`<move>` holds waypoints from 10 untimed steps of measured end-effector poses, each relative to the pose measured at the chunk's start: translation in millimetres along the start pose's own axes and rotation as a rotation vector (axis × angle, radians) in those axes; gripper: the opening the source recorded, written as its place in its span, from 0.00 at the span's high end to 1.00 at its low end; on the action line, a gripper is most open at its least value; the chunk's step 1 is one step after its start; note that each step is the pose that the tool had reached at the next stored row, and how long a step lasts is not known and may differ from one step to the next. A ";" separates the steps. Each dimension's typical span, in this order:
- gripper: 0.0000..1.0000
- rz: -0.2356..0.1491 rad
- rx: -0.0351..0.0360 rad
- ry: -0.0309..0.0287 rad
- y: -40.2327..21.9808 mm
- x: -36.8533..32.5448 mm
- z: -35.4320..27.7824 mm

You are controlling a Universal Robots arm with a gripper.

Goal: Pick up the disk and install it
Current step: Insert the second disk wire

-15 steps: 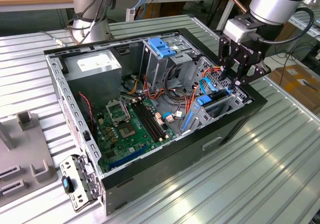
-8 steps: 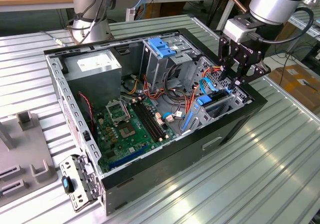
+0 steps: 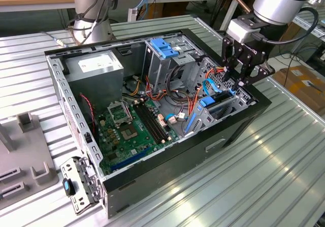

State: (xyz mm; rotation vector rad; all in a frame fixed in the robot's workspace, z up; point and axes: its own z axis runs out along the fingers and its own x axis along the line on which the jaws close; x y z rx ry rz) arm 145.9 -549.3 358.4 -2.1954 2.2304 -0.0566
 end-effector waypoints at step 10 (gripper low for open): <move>0.58 0.000 0.0000 0.0006 -0.6 -0.1 -17.5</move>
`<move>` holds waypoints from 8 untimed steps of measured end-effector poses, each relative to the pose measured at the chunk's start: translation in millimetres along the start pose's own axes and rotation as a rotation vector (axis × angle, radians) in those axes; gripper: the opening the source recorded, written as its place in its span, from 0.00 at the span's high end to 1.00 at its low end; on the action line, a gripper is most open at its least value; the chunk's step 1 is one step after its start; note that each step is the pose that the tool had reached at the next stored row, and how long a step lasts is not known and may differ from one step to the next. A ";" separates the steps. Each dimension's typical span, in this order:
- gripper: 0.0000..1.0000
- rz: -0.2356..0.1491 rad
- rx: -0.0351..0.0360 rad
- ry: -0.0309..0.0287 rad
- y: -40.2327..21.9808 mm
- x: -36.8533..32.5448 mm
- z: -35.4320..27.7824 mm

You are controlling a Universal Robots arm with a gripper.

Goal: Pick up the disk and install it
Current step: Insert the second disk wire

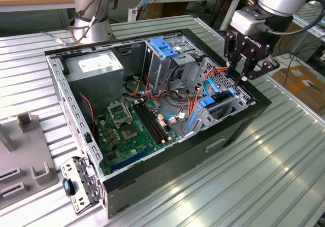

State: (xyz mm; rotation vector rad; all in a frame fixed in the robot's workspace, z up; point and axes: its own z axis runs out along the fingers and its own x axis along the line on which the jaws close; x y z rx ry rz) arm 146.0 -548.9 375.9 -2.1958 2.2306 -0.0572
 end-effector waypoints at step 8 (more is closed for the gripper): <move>0.58 -0.004 0.0000 -0.0002 0.0 0.0 -2.0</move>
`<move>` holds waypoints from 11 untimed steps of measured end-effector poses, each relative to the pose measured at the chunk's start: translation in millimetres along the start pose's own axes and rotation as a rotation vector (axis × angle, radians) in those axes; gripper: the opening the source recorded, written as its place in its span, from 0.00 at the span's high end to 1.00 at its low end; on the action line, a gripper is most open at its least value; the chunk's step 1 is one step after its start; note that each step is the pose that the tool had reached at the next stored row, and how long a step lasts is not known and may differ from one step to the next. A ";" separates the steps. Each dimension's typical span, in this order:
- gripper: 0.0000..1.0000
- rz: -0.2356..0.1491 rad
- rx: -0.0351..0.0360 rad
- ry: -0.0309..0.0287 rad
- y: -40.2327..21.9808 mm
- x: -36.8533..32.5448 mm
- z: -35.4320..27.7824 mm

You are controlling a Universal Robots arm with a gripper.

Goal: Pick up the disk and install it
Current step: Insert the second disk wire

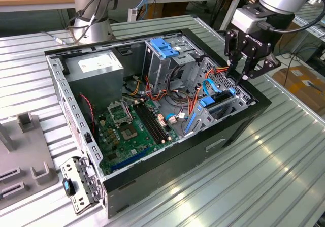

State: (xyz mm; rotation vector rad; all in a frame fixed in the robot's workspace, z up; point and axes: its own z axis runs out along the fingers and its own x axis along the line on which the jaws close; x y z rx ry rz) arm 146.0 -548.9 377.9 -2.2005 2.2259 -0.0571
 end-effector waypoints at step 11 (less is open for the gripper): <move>0.58 -0.233 0.0042 -0.0081 -0.1 0.0 -0.6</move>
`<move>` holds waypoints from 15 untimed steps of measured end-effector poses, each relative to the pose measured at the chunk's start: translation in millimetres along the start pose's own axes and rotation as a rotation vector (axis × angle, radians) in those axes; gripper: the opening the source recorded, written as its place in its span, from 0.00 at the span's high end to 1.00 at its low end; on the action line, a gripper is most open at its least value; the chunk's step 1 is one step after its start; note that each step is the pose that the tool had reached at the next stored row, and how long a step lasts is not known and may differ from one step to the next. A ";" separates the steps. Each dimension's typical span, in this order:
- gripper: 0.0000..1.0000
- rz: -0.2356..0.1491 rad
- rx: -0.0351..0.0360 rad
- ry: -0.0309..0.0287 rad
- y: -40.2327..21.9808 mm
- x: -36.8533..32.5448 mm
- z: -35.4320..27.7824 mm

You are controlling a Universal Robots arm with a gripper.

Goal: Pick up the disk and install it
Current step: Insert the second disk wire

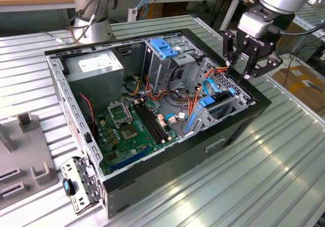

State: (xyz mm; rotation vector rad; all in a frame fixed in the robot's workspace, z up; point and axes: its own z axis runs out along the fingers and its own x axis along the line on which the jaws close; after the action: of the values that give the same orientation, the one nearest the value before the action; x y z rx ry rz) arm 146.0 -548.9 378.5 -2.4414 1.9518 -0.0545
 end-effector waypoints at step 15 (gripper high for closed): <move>0.58 -0.365 0.0069 -0.0139 0.0 0.0 -0.4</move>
State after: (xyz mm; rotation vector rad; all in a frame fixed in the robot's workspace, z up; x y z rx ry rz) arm 146.0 -548.9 378.9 -2.7492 1.4718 -0.0476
